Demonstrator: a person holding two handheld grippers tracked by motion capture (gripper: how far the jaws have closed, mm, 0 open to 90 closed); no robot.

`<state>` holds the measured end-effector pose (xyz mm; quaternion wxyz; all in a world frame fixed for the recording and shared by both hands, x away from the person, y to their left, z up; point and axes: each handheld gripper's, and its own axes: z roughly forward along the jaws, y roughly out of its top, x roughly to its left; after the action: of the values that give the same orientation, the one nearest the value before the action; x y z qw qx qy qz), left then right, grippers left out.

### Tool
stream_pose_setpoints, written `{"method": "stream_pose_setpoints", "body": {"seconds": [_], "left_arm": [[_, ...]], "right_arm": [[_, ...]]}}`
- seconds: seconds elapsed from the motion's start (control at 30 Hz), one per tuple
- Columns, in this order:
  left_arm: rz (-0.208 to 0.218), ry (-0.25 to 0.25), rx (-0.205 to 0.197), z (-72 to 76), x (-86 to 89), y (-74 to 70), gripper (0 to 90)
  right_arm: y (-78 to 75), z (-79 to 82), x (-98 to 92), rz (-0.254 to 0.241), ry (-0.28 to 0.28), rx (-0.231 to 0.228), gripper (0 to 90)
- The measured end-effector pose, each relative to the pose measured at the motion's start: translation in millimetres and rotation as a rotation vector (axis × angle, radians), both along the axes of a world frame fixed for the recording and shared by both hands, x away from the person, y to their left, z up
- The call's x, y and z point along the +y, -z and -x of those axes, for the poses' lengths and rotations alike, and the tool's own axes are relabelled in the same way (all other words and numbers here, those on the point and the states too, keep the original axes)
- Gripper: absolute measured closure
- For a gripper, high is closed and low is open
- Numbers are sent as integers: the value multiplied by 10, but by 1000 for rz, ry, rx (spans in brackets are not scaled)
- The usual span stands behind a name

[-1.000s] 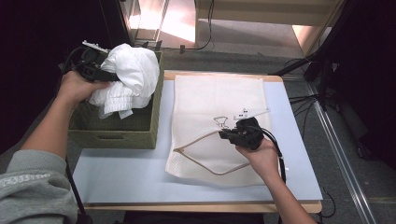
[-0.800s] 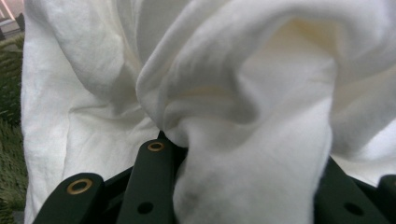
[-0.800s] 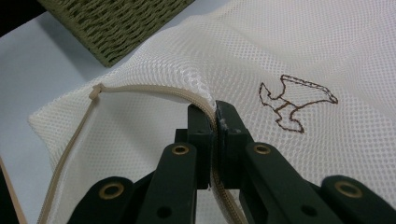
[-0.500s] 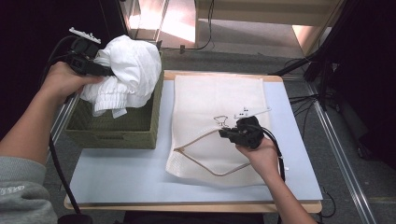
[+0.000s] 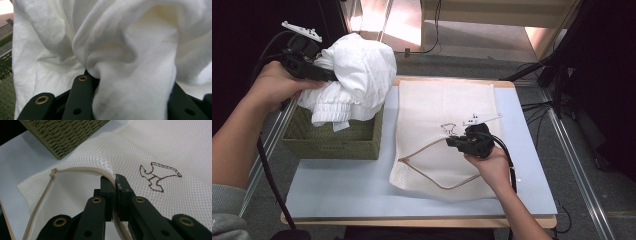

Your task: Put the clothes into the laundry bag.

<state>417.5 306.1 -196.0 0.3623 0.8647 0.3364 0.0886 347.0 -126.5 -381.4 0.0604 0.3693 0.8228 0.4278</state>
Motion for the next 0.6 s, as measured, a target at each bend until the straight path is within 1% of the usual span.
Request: {"method": "stream_pose_setpoints", "body": {"seconds": [0.1, 0.23, 0.27, 0.3, 0.47, 0.6], "left_arm": [[7, 27, 0, 57, -67, -39, 659], [-7, 78, -1, 154, -174, -75, 658], [-4, 82, 0, 174, -198, -78, 658], [-5, 98, 2, 196, -219, -89, 659], [20, 147, 5, 304, -312, -111, 658], [19, 191, 0, 404, -370, -132, 657]], "right_arm": [[-12, -4, 1, 2, 1, -1, 871], [-29, -7, -9, -3, 3, -4, 871], [-31, -8, -10, -3, 3, -7, 871], [-31, -9, -10, -3, 3, -6, 871], [-38, -10, -8, -2, 2, -6, 871], [-45, -14, -20, -6, 4, -8, 871]]}}
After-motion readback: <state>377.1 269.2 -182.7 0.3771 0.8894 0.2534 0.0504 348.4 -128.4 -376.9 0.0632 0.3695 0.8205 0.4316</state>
